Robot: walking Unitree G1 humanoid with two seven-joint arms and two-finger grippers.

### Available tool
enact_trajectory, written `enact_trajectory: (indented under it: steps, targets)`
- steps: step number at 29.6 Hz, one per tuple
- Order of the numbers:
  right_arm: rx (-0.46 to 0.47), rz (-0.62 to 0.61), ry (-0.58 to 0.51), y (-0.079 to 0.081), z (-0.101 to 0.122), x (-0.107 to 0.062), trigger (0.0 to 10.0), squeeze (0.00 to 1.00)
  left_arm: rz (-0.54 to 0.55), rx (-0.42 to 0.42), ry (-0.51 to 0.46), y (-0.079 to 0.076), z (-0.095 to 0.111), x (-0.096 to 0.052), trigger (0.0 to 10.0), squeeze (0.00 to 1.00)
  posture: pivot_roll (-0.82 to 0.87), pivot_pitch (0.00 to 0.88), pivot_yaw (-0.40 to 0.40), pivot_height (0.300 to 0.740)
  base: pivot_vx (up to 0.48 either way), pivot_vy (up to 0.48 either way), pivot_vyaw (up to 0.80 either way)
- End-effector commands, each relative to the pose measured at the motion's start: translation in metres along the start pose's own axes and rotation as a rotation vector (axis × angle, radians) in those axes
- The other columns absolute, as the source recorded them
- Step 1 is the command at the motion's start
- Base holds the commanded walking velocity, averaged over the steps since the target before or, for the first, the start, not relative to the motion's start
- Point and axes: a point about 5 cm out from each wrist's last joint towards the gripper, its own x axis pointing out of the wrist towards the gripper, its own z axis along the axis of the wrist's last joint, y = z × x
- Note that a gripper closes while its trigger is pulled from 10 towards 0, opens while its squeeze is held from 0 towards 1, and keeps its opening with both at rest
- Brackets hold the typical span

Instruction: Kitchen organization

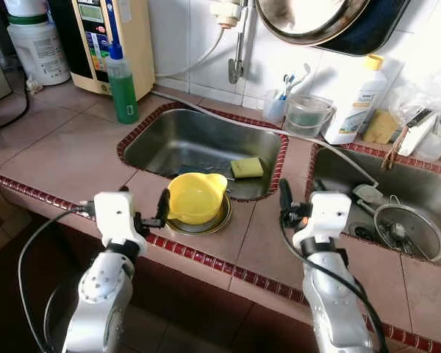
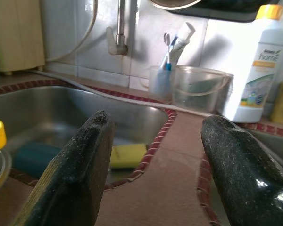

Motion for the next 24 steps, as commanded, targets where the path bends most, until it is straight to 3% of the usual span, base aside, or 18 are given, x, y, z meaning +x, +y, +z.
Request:
enact_trajectory:
  steps: [1,12,24]
  targets:
    - [-0.003,-0.013,-0.013,-0.005,0.003,0.001,10.0,0.0,-0.005,0.009,-0.022,0.0,0.005,0.001,10.0,0.0,-0.2,0.007,-0.033,0.74,0.0,0.0,0.0]
    - [-0.029,-0.005,-0.004,-0.006,-0.004,-0.002,10.0,0.0,-0.049,0.09,-0.078,0.0,0.011,0.005,10.0,0.0,-0.19,0.008,-0.039,0.74,0.0,0.0,0.0]
    - [-0.043,0.005,0.0,-0.007,-0.01,-0.005,10.0,0.0,-0.066,0.114,-0.103,0.001,0.01,0.003,10.0,0.0,-0.19,0.004,-0.039,0.74,0.0,0.0,0.0]
